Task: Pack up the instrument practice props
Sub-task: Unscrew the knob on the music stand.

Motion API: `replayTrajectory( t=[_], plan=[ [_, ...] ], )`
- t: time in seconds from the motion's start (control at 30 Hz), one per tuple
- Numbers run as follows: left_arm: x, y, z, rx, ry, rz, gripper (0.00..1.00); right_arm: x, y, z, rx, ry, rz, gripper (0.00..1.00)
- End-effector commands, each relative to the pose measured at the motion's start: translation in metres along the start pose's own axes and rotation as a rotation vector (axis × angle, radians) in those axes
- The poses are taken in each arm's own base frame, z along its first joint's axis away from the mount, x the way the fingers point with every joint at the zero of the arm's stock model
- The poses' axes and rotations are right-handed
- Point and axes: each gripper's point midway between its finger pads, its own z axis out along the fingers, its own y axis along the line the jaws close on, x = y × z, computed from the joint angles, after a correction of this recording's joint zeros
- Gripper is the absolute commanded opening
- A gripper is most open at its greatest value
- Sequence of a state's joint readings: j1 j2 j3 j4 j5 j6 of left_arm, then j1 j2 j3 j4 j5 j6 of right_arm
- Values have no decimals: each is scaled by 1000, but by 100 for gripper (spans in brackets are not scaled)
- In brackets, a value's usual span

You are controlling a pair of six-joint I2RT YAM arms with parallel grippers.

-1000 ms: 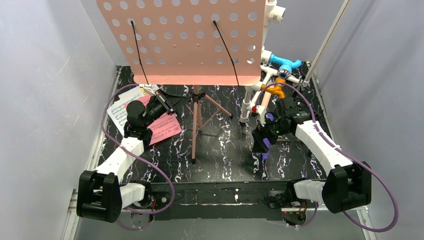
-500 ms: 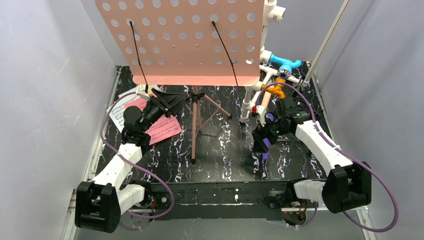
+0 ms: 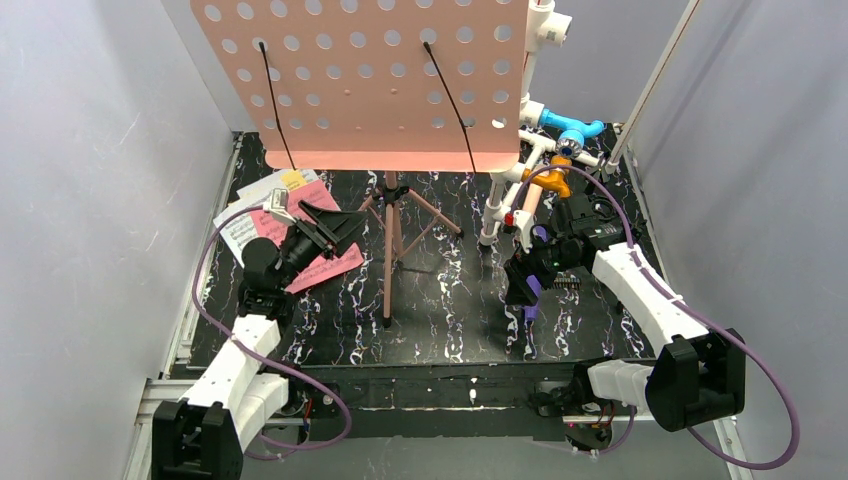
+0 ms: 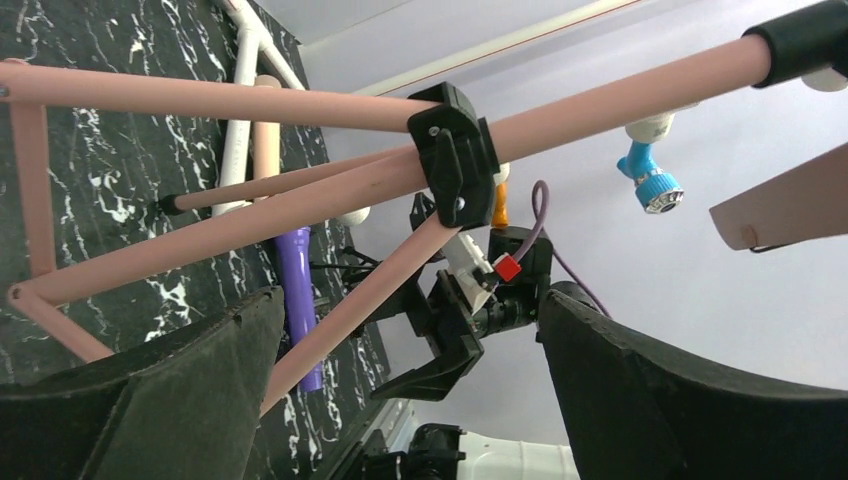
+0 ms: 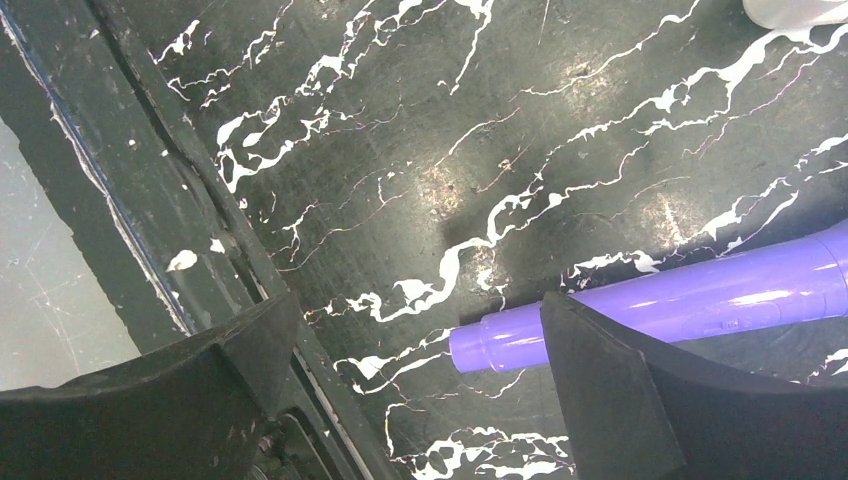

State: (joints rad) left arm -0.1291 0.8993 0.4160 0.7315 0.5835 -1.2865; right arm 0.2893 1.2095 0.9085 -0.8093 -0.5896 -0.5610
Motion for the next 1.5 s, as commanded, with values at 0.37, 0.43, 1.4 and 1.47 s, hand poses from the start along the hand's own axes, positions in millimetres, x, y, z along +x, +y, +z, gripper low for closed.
replayTrajectory(
  t=[0.37, 0.43, 1.4, 1.47],
  plan=[
    [16, 2, -30, 61, 55, 259, 98, -15, -4, -4, 27, -49, -54, 100],
    [23, 2, -34, 76, 84, 317, 98, -15, -4, -4, 27, -48, -56, 100],
    [78, 54, -68, -304, 275, 931, 98, -21, 36, -3, -229, -136, -292, 100],
    [78, 54, -66, -324, 269, 980, 98, -19, 36, -2, -224, -131, -291, 100]
  ],
)
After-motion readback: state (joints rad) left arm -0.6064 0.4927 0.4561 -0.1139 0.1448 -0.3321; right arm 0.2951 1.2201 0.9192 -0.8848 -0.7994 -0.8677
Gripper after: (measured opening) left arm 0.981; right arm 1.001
